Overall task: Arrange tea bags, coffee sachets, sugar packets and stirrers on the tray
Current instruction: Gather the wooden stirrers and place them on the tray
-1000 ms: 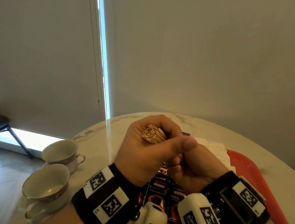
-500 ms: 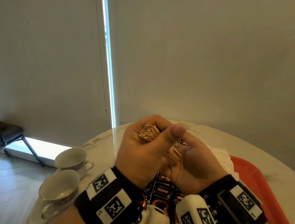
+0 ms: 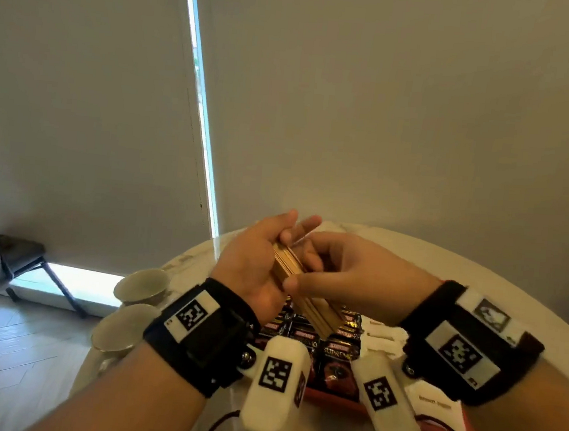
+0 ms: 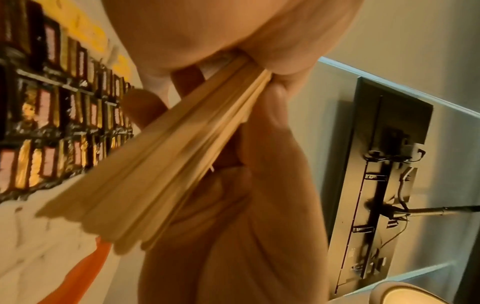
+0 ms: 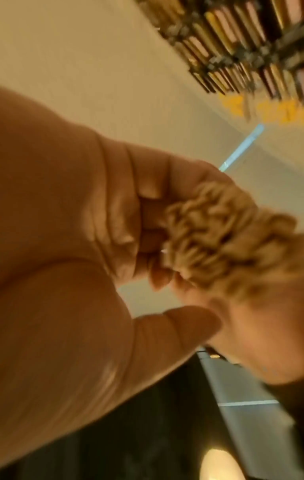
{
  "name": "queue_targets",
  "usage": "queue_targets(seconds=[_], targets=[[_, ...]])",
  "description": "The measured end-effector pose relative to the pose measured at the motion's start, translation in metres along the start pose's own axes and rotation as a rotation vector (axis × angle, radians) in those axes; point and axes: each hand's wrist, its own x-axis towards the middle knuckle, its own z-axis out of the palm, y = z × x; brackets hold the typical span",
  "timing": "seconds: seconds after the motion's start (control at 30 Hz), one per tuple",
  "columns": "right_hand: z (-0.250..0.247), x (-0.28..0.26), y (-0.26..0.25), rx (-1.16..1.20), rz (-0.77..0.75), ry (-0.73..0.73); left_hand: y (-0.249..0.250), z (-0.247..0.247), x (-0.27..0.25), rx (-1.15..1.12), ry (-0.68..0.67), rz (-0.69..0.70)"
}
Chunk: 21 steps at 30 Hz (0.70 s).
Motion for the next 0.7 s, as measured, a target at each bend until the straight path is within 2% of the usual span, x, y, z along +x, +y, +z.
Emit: queue_targets(seconds=[0.1,0.27,0.43,0.57,0.7], targets=[[0.001,-0.006,-0.002,-0.224,0.024,0.11,-0.012,0.021,0.001,-0.016,0.044,-0.165],[-0.008,-0.023,0.017,-0.124,0.176,0.29,-0.031,0.06,0.014,0.093,0.093,-0.258],[-0.036,-0.044,0.037,-0.041,0.419,0.417,-0.062,0.081,0.027,0.189,0.079,-0.303],[-0.062,-0.068,0.069,-0.18,0.661,0.506,-0.084,0.091,0.019,0.489,0.082,-0.275],[-0.065,-0.09,0.104,-0.348,0.889,0.459,-0.101,0.098,0.022,0.816,-0.031,-0.204]])
